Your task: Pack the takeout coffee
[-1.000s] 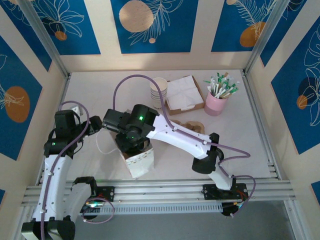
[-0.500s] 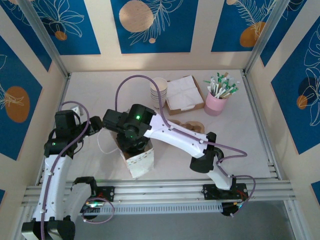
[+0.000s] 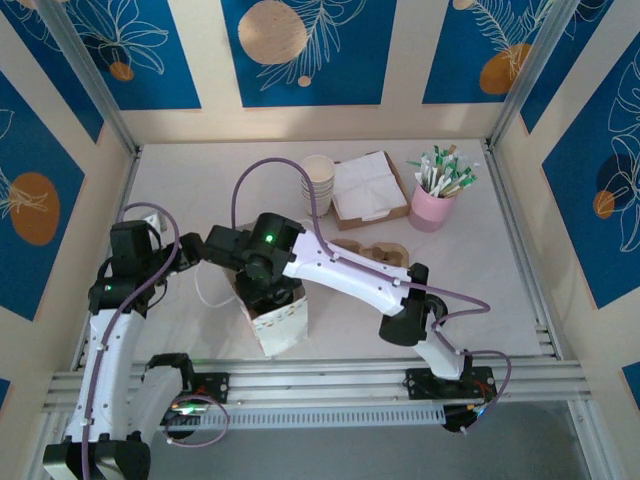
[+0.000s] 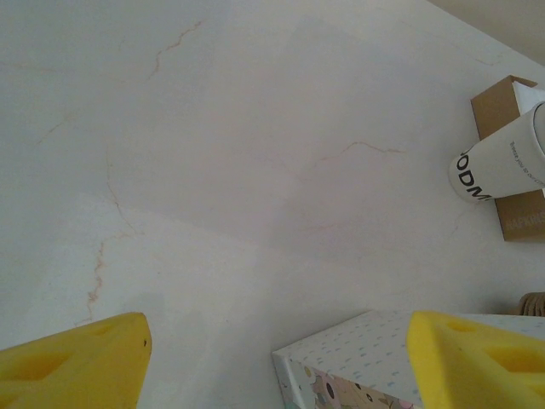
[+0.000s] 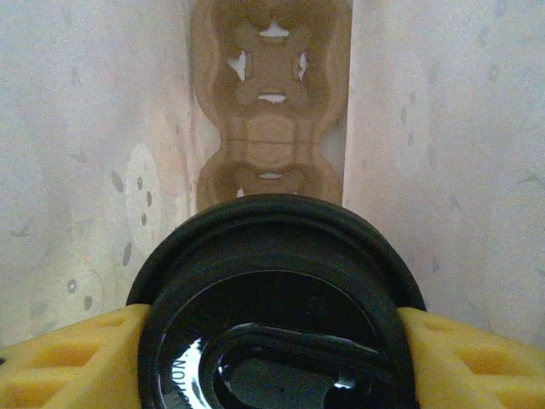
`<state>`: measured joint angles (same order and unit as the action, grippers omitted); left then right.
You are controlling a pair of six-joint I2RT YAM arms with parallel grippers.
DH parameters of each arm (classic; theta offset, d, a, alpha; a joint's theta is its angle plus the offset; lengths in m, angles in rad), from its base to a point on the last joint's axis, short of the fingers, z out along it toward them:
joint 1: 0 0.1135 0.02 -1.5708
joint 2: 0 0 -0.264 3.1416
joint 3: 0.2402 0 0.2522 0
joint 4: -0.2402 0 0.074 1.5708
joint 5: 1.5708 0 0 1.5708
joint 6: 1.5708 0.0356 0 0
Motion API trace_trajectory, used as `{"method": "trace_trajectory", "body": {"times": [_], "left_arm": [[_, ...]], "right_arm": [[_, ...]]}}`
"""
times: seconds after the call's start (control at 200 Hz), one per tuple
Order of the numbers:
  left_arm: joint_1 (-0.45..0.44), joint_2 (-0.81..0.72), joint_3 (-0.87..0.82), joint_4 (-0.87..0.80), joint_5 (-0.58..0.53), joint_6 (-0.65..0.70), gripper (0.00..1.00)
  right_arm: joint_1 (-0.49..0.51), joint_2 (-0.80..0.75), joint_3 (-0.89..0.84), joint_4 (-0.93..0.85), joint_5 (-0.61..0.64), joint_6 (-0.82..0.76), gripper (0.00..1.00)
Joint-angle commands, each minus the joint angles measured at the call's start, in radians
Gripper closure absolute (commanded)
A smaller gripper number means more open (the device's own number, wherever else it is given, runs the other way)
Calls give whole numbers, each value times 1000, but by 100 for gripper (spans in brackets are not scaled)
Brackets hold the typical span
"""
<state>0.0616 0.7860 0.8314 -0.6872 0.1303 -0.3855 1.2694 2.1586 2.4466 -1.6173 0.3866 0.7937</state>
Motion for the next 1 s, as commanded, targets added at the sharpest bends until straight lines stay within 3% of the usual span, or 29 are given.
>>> {"method": "trace_trajectory", "body": {"times": [0.0, 0.995], "left_arm": [[12, -16, -9, 6, 5, 7, 21], [12, -13, -15, 8, 10, -1, 22]], "right_arm": [[-2, 17, -25, -47, -27, 22, 42], [1, -26, -186, 88, -54, 45, 44]]}}
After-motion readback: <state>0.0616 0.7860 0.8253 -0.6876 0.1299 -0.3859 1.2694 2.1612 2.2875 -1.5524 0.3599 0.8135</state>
